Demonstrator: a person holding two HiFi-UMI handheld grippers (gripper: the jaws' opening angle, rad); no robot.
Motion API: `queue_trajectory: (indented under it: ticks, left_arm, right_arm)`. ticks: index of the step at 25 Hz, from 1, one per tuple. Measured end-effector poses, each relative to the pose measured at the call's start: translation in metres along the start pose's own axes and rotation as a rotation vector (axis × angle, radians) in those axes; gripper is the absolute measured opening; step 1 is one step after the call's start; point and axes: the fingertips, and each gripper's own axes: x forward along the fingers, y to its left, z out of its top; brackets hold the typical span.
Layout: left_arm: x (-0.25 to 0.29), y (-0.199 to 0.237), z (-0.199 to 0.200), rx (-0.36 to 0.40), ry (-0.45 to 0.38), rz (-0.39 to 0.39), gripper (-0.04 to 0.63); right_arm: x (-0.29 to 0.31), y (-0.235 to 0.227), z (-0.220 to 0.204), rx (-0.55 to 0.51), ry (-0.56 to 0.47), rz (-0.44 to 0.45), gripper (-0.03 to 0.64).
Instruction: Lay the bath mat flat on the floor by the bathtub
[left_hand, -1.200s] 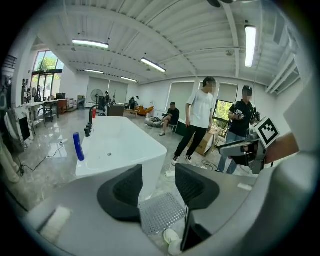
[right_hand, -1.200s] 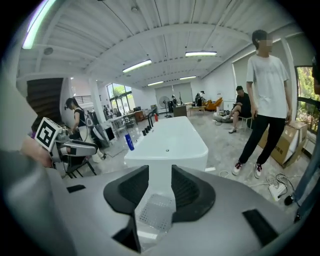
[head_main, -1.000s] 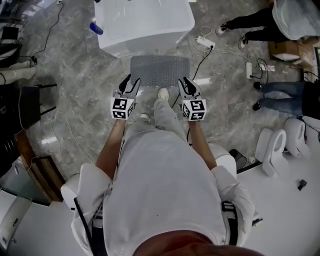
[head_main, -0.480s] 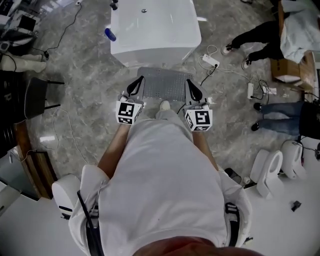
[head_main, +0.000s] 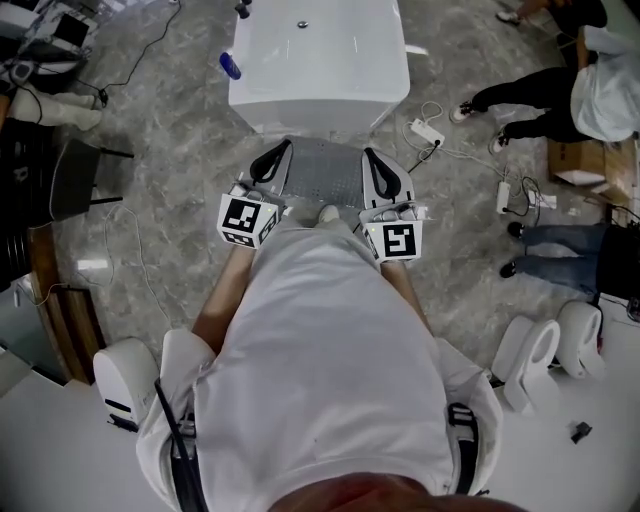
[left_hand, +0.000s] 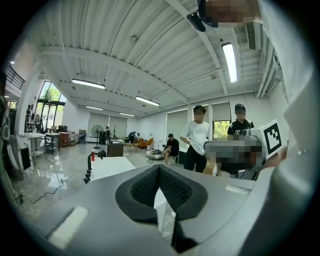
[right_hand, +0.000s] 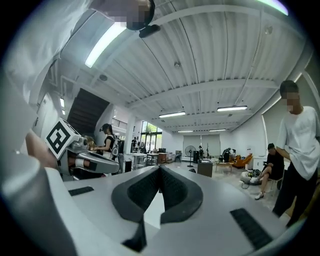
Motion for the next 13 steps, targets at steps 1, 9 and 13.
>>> queue_trajectory:
  ticks: [1, 9, 13]
  left_arm:
    - [0.002, -0.002, 0.002, 0.007, -0.003, -0.003, -0.003]
    - [-0.007, -0.005, 0.019, 0.052, -0.053, -0.047, -0.002]
    - [-0.028, 0.010, 0.030, 0.093, -0.074, -0.066, -0.002]
  right_arm:
    - [0.001, -0.002, 0.002, 0.006, -0.007, 0.004, 0.002]
    - [0.005, 0.005, 0.011, -0.008, -0.008, -0.015, 0.002]
    - [0.014, 0.030, 0.025, -0.031, -0.018, -0.018, 0.002]
